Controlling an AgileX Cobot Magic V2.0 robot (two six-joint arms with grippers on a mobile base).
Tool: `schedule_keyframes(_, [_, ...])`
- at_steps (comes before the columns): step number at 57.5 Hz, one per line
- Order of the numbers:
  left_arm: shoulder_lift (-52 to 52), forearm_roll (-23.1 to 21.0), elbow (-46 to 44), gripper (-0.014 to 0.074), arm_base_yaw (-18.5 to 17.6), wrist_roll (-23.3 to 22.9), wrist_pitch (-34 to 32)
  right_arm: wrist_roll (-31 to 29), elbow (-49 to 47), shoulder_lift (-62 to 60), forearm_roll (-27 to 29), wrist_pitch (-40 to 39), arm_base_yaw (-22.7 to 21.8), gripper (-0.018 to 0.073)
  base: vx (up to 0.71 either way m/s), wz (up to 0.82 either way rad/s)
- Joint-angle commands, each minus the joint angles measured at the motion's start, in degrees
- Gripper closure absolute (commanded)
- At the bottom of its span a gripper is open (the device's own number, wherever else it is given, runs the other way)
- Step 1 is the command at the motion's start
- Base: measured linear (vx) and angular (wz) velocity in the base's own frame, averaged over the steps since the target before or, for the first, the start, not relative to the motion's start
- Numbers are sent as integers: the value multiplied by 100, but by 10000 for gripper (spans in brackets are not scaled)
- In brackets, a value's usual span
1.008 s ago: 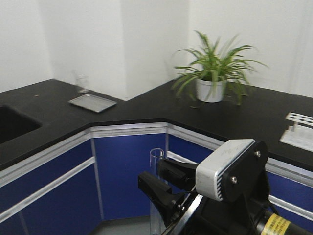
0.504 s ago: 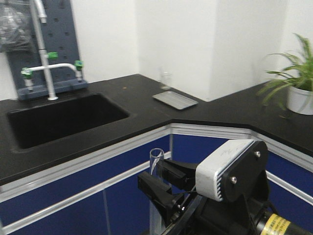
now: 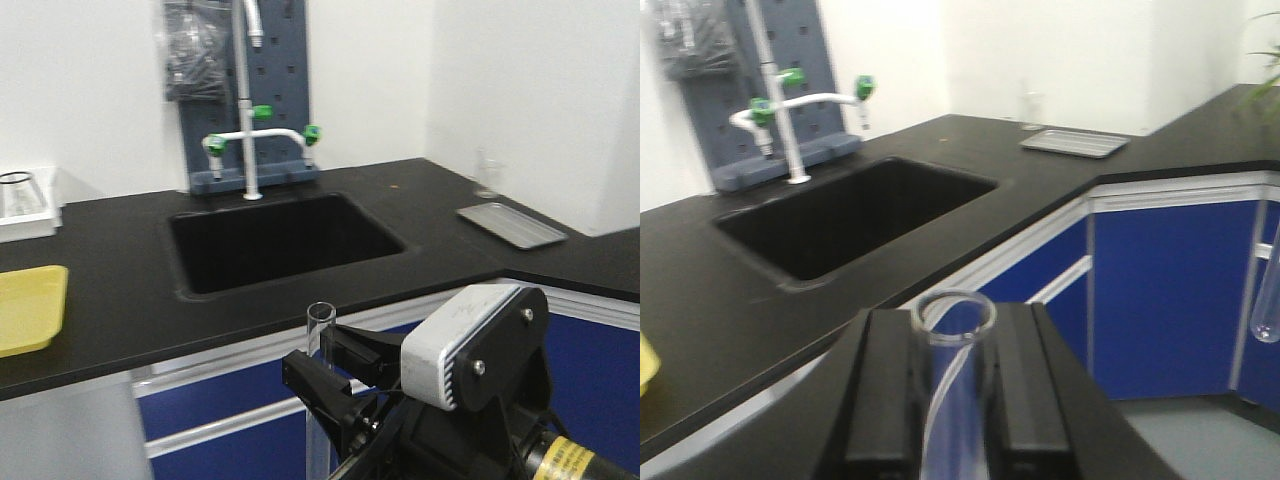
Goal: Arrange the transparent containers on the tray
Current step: 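Drive the base to the counter with the yellow tray, holding both tubes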
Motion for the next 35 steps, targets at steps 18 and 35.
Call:
schedule_keyframes(18, [21, 19, -156, 430, -16, -33, -499, -50, -192, -137, -58, -481, -1, 330, 17, 54])
schedule_keyframes(35, [21, 19, -156, 430, -16, -33, -499, -50, -192, -137, -58, -481, -1, 330, 20, 58])
